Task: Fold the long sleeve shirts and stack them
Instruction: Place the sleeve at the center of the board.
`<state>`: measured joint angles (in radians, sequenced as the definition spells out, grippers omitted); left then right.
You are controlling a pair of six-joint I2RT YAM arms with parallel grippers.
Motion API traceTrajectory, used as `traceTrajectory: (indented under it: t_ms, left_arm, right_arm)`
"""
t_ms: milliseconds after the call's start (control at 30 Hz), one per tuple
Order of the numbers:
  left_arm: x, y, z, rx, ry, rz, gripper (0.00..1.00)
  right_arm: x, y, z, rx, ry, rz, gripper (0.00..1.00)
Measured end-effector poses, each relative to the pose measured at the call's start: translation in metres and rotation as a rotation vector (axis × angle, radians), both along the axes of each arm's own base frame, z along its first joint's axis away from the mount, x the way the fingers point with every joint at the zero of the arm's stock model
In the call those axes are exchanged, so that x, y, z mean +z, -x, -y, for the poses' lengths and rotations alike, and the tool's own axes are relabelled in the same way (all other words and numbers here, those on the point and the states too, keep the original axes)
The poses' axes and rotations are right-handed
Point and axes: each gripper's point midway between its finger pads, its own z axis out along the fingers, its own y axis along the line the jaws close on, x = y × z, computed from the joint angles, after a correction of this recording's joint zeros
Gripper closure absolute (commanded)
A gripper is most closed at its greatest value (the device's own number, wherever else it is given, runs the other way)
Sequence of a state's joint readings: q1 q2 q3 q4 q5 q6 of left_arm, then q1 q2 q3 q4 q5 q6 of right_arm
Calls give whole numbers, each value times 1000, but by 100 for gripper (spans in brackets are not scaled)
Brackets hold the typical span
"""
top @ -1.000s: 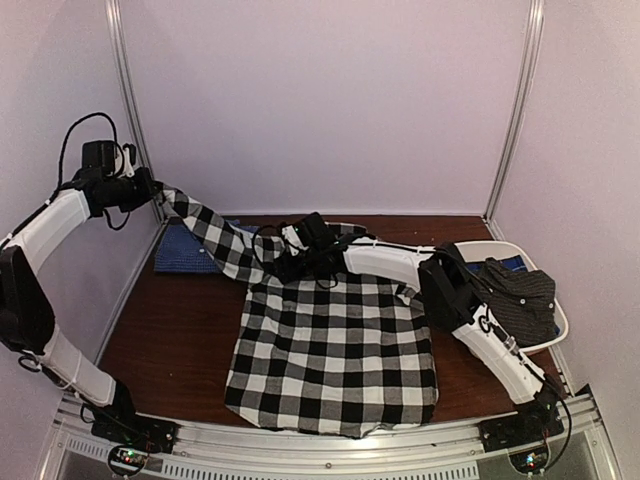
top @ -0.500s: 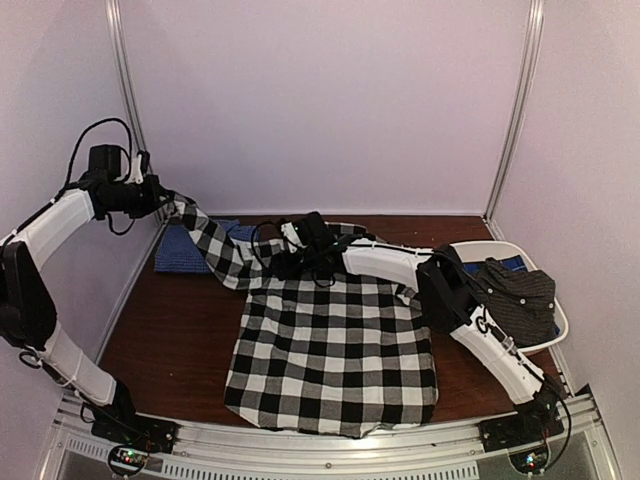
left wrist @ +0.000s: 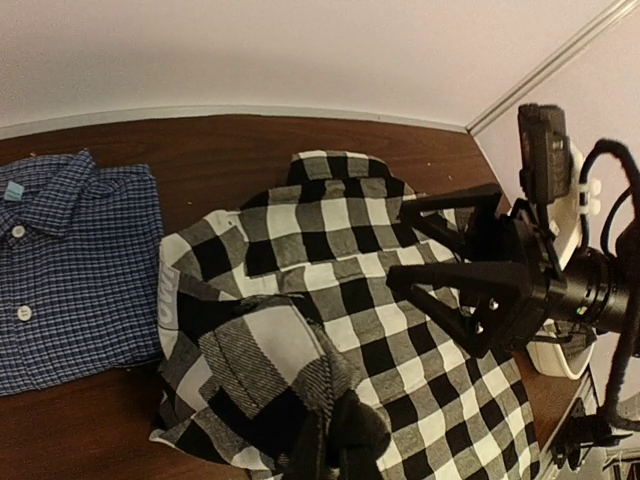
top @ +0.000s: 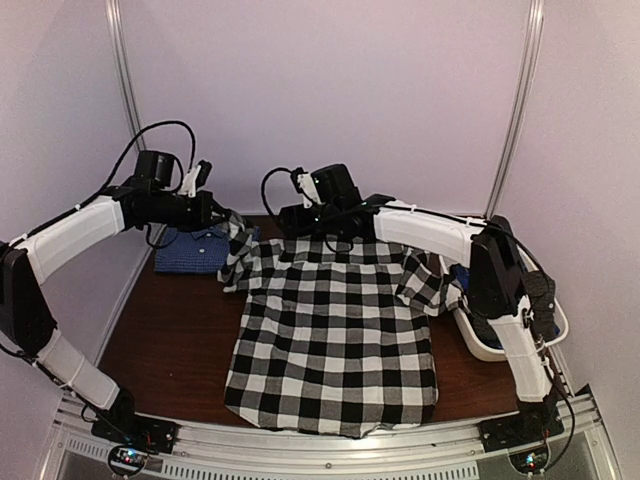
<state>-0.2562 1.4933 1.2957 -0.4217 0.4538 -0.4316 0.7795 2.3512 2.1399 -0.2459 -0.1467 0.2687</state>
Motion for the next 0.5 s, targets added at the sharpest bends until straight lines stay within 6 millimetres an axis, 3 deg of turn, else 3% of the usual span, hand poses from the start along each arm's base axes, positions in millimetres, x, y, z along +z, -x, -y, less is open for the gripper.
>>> traceTrajectory:
  t_ms: [100, 200, 367, 500]
  left_arm:
    - [-10, 12, 29, -69, -9, -20, 100]
    - [-33, 22, 59, -136, -31, -66, 100]
    - [-84, 40, 104, -233, -80, -167, 100]
    - [-118, 54, 128, -286, -116, -236, 98]
  right_arm:
    - [13, 4, 22, -45, 2, 0, 21]
    - [12, 6, 46, -93, 26, -11, 20]
    - [-19, 14, 81, -154, 104, -54, 19]
    - [-39, 22, 100, -183, 154, -84, 19]
